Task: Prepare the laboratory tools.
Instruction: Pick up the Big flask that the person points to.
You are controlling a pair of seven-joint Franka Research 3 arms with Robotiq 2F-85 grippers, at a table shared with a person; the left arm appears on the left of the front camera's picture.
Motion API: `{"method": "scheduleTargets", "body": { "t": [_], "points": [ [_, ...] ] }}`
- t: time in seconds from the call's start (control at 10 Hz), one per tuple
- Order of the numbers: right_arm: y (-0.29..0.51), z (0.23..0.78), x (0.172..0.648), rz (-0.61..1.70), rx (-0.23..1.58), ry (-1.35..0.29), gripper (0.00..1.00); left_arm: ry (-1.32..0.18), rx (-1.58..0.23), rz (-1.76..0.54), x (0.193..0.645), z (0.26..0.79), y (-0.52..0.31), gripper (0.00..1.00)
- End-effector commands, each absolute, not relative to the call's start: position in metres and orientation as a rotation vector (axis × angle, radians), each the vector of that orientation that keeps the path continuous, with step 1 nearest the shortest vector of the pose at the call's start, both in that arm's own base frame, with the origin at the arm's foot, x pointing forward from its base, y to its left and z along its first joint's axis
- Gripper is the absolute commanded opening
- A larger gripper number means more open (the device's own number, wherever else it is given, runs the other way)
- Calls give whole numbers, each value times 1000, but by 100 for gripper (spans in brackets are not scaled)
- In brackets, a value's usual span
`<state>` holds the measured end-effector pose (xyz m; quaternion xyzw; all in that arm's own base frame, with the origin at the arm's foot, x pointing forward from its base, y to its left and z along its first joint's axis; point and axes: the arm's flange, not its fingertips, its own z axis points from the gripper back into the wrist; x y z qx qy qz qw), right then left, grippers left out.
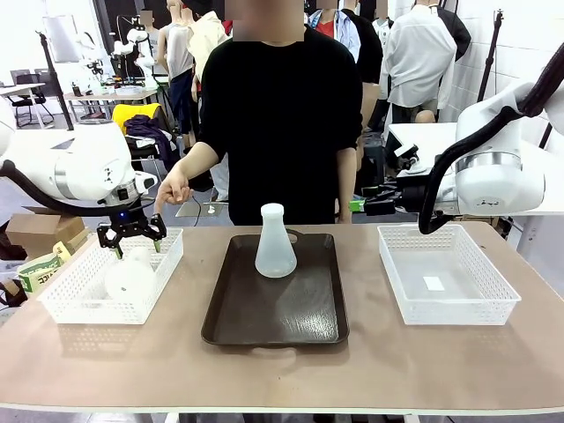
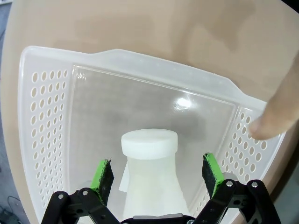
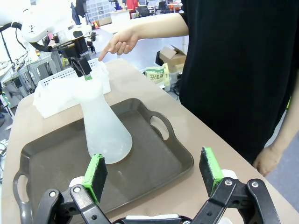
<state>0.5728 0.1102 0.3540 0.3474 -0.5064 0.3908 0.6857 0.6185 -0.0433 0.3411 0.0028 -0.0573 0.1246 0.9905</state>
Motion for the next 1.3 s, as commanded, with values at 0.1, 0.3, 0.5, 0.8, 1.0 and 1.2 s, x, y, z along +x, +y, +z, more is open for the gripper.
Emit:
{"method": "scheduleTargets", "body": {
  "t": [0.1, 0.3, 0.5, 0.8, 1.0, 1.2],
  "points": [
    [110, 355, 576, 881, 783, -1111, 100, -126, 37, 263, 618, 336, -41, 100],
    [110, 355, 576, 881, 783, -1111, 100, -101, 28, 271, 618, 331, -36, 69],
    [110, 355, 576, 881, 783, -1111, 100, -96, 29, 273, 618, 330, -35, 30],
    [110, 355, 576, 881, 783, -1111, 100, -95, 46, 280, 618, 329, -36, 0],
    [110, 355, 576, 881, 783, -1111, 100, -90, 60, 290, 618, 327, -36, 0],
    [110, 355, 576, 881, 783, -1111, 100, -93, 17, 269, 618, 329, -34, 0]
  ]
}}
